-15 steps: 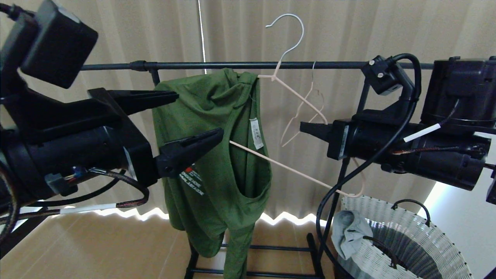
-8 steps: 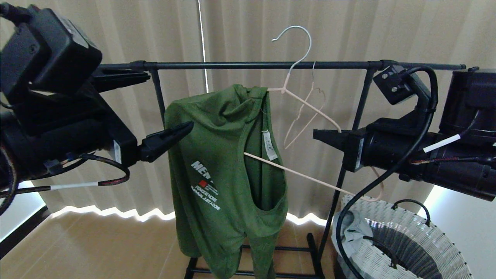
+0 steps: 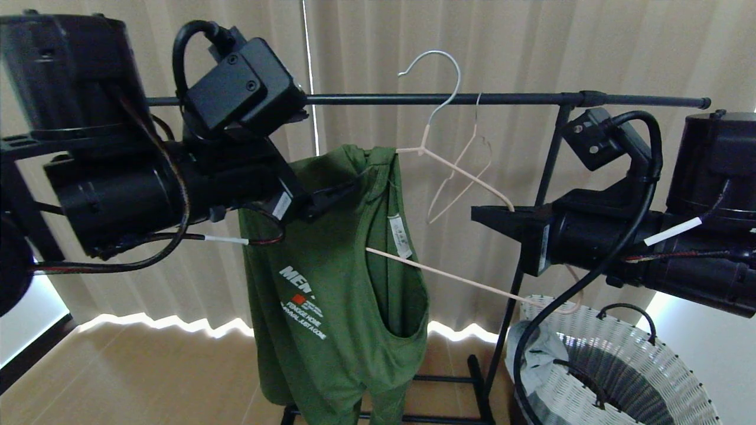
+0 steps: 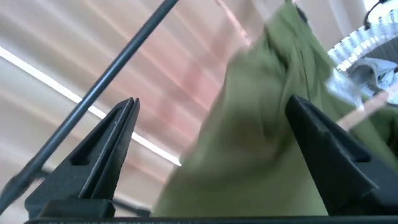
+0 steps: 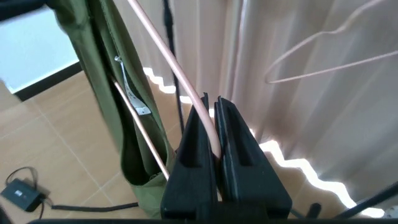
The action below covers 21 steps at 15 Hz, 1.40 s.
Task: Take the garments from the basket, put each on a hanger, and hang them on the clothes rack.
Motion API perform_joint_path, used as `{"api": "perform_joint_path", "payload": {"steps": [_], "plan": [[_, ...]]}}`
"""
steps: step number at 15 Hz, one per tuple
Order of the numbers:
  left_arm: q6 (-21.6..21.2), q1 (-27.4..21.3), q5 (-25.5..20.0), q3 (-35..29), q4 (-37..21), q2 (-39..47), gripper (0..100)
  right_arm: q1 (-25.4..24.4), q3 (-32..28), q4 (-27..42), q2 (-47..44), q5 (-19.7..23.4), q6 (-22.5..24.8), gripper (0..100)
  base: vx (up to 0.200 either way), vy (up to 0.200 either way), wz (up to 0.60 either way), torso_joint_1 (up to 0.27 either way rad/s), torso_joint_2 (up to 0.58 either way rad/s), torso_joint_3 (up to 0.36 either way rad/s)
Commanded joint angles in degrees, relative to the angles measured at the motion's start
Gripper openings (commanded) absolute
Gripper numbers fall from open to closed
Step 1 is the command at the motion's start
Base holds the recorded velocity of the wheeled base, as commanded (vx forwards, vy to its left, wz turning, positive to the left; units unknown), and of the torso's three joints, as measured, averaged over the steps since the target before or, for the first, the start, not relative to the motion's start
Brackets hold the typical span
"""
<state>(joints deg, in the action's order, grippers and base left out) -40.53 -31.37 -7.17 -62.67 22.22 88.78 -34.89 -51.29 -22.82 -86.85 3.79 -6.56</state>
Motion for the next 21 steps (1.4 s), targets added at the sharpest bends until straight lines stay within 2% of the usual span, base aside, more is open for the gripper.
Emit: {"api": "perform_joint_path", "payload": {"steps": [1, 5, 6, 10, 17, 18, 21], "plan": [[0.02, 0.08, 0.05, -1.75, 0.01, 4.29, 100, -0.79, 0.05, -0.03, 0.10, -0.01, -0.03, 0, 0.000, 0.000, 0.00, 0.000, 0.00, 0.000], [-0.07, 0.87, 0.22, -1.49, -0.08, 4.64, 100, -1.67, 0.13, -0.03, 0.27, 0.08, -0.12, 0, 0.000, 0.000, 0.00, 0.000, 0.00, 0.000], [-0.07, 0.87, 0.22, -1.58, -0.08, 4.64, 0, -2.11, 0.13, -0.03, 0.27, 0.08, -0.12, 0, 0.000, 0.000, 0.00, 0.000, 0.00, 0.000], [-0.25, 0.87, 0.14, -1.40, 0.01, 4.56, 0, -2.55, 0.05, -0.12, 0.27, 0.08, 2.60, 0, 0.000, 0.000, 0.00, 0.000, 0.00, 0.000], [-0.25, 0.87, 0.05, -0.08, 1.59, 4.29, 0, -2.55, -0.39, -0.12, 0.27, 0.08, 2.78, 0, 0.000, 0.000, 0.00, 0.000, 0.00, 0.000], [-0.34, 0.87, 0.14, 0.01, 1.77, 4.20, 0, -2.55, -0.31, -0.12, 0.27, 0.08, 2.87, 100, 0.000, 0.000, 0.00, 0.000, 0.00, 0.000], [-0.07, 1.40, 0.84, 0.88, 1.77, 3.33, 0, -2.55, -0.22, -0.03, 0.27, -0.45, 3.04, 100, 0.000, 0.000, 0.00, 0.000, 0.00, 0.000]]}}
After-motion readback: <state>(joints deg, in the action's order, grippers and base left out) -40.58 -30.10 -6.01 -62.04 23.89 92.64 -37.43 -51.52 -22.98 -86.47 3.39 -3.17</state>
